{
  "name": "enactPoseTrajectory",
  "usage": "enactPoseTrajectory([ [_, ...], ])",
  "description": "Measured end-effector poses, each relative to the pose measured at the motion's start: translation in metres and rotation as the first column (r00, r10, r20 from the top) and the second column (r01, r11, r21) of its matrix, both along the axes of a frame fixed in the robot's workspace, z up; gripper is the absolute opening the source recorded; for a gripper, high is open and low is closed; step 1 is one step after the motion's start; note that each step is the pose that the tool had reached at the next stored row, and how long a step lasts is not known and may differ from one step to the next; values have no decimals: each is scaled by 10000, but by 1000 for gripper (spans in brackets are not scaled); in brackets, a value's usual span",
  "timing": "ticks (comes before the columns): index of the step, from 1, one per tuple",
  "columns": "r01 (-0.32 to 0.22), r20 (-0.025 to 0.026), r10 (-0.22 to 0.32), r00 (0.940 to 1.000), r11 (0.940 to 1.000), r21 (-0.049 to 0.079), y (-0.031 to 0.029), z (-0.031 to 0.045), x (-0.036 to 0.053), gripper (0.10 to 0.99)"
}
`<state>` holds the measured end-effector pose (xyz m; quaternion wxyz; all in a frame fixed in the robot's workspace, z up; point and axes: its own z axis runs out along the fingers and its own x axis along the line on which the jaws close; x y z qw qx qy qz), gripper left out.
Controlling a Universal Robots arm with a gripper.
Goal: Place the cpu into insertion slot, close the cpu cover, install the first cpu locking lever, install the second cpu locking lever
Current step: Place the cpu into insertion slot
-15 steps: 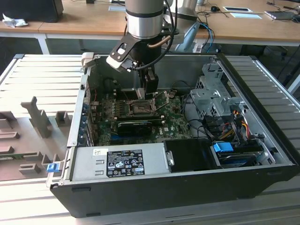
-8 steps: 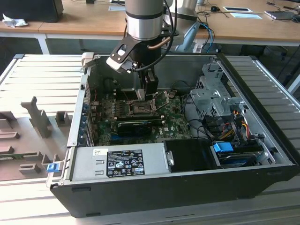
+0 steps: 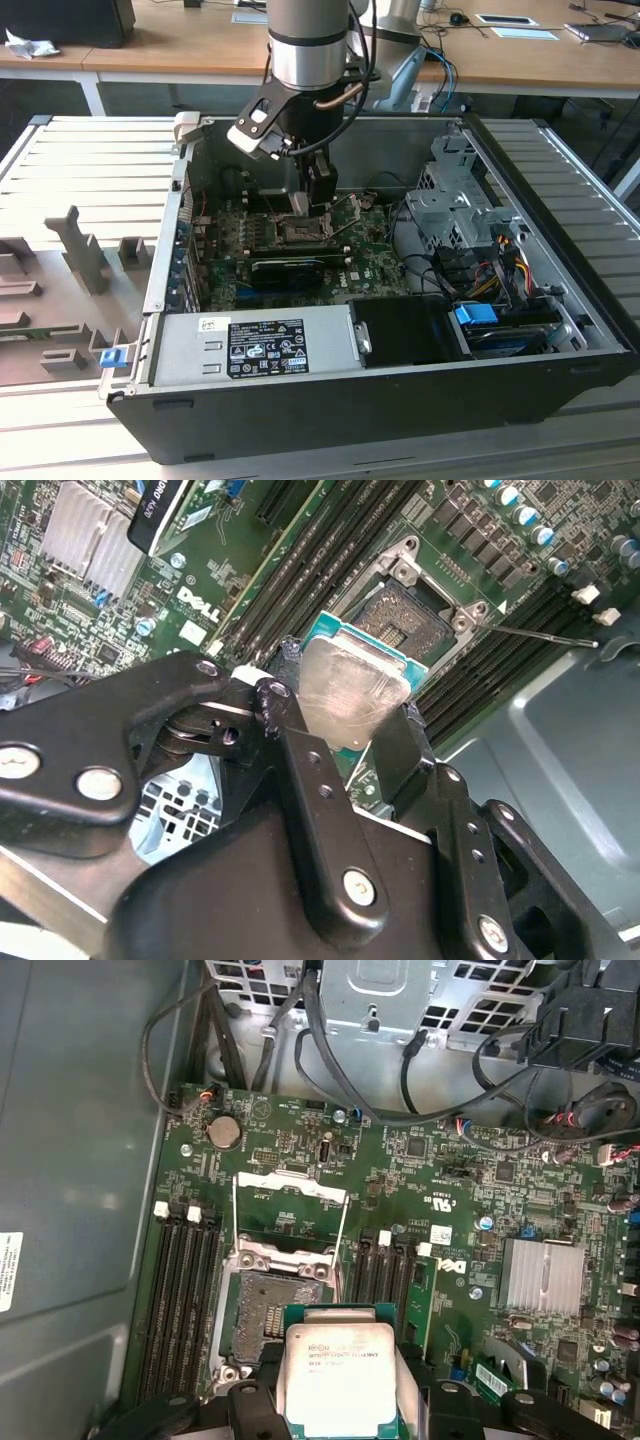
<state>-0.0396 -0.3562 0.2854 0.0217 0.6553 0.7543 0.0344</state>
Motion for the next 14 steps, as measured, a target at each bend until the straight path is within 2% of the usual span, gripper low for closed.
enactPoseTrajectory([
  [14, -1, 0, 1, 10000, 10000, 0, 0, -59, 0, 529],
])
